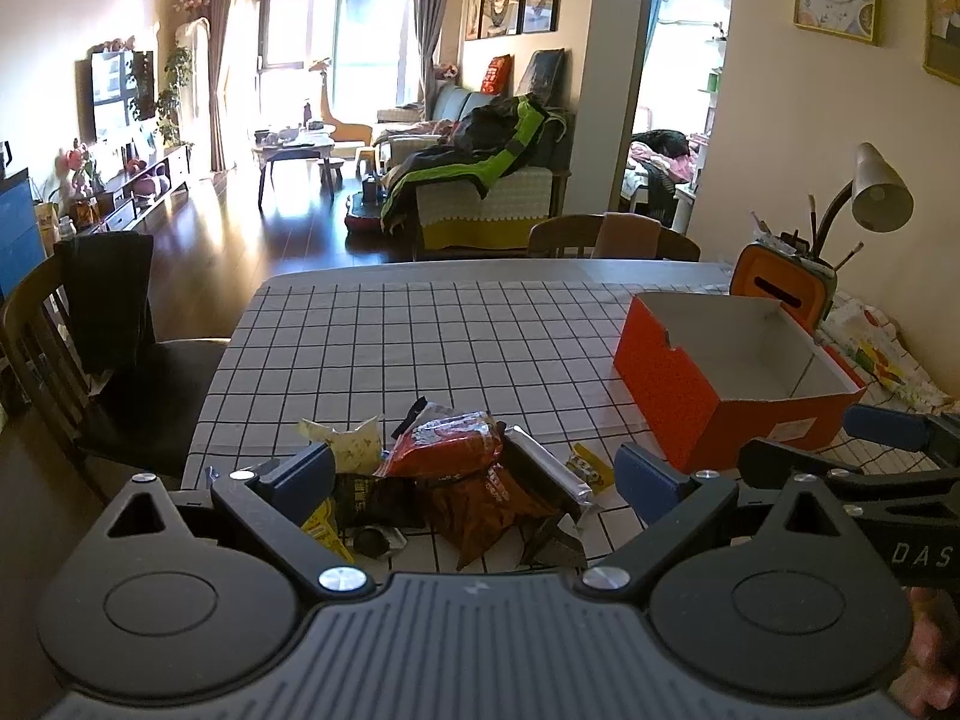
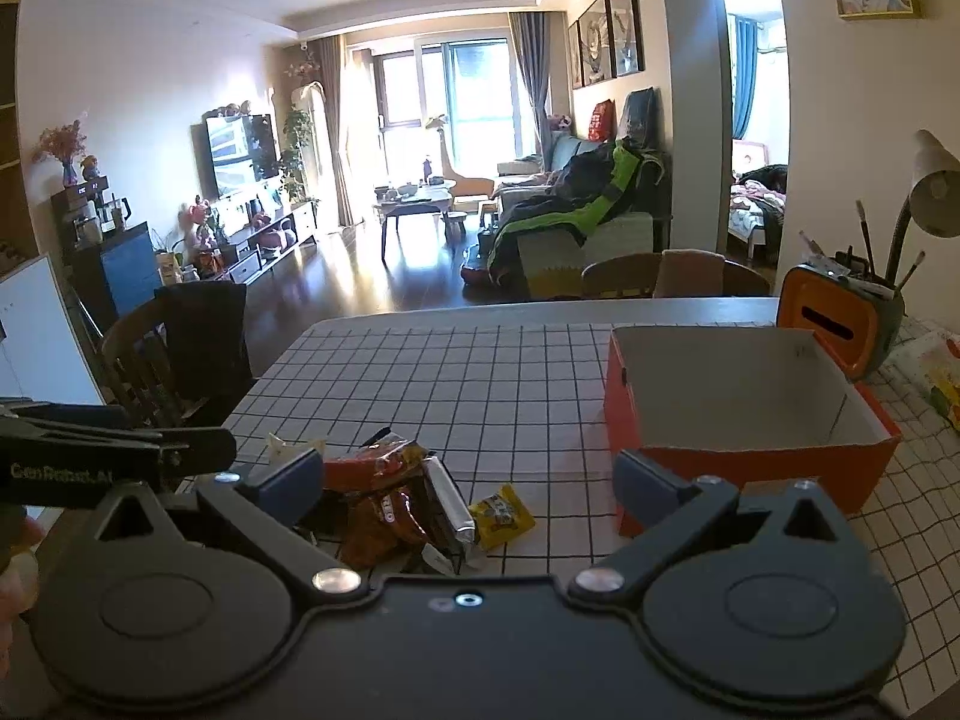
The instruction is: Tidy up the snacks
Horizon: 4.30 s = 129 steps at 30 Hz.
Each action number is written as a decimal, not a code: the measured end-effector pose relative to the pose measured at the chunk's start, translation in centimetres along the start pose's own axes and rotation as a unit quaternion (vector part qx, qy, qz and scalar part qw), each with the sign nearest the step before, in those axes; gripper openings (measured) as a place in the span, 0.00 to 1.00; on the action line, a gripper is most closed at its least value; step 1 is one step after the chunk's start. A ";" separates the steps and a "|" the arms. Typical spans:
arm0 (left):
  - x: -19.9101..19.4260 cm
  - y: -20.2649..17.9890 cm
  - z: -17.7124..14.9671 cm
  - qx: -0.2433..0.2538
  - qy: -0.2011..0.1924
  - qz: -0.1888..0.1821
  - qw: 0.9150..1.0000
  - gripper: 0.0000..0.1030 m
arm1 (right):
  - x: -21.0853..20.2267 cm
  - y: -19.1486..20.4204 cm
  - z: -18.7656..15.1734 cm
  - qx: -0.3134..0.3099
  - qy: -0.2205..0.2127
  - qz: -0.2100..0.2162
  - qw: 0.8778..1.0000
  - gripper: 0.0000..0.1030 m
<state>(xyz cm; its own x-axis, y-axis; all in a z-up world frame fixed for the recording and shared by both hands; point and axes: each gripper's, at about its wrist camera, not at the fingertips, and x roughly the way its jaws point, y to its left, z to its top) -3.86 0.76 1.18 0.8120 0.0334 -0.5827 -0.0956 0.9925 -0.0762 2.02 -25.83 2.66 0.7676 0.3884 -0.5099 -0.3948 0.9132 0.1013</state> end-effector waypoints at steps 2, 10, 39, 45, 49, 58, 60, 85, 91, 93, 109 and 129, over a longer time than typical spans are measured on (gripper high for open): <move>0.0 0.0 0.0 0.000 -0.001 0.000 1.000 0.97 | 0.0 0.1 0.0 -0.001 0.001 -0.003 1.000 1.00; 0.1 0.3 0.3 -0.003 0.001 -0.003 1.000 0.97 | 0.2 0.1 0.3 -0.004 0.006 -0.009 1.000 1.00; 5.9 4.9 -0.6 -0.035 0.070 0.040 0.996 0.97 | 9.7 -0.6 -0.3 -0.042 0.086 0.038 0.995 0.88; 7.7 6.0 -2.3 -0.023 0.106 0.046 0.993 0.97 | 13.0 -0.8 -1.5 -0.042 0.131 0.059 0.989 0.81; 9.0 6.8 -3.2 -0.041 0.131 0.048 0.989 0.96 | 14.5 -0.6 -2.6 -0.043 0.171 0.083 0.981 0.74; 11.6 7.1 -4.5 -0.051 0.158 0.049 0.985 0.96 | 16.5 0.3 -4.5 -0.069 0.219 0.105 0.968 0.67; 12.1 7.3 -4.7 -0.056 0.163 0.054 0.984 0.95 | 17.3 0.5 -5.0 -0.077 0.228 0.103 0.965 0.65; 21.0 13.0 -4.1 -0.165 0.229 0.152 0.947 0.61 | 21.1 1.4 -6.6 -0.086 0.254 0.117 0.956 0.50; 22.2 12.9 -4.2 -0.146 0.237 0.154 0.948 0.59 | 21.5 1.7 -6.5 -0.088 0.253 0.118 0.956 0.49; 22.2 12.7 -4.2 -0.139 0.237 0.154 0.949 0.55 | 21.5 1.8 -6.5 -0.088 0.252 0.118 0.956 0.48; 20.2 13.0 -5.0 -0.148 0.227 0.123 0.955 0.23 | 20.1 0.7 -6.6 -0.063 0.243 0.120 0.960 0.34; 12.8 12.7 -7.2 -0.179 0.209 0.057 0.960 0.23 | 14.3 0.4 -5.9 -0.038 0.201 0.095 0.974 0.33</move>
<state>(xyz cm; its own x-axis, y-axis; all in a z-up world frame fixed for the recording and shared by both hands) 1.18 12.95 -13.09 0.4891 0.0154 -0.8721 -0.4234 0.8783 -0.2219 9.90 -20.63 -9.62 0.4229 0.4564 -0.7829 -0.5590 0.8113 0.1710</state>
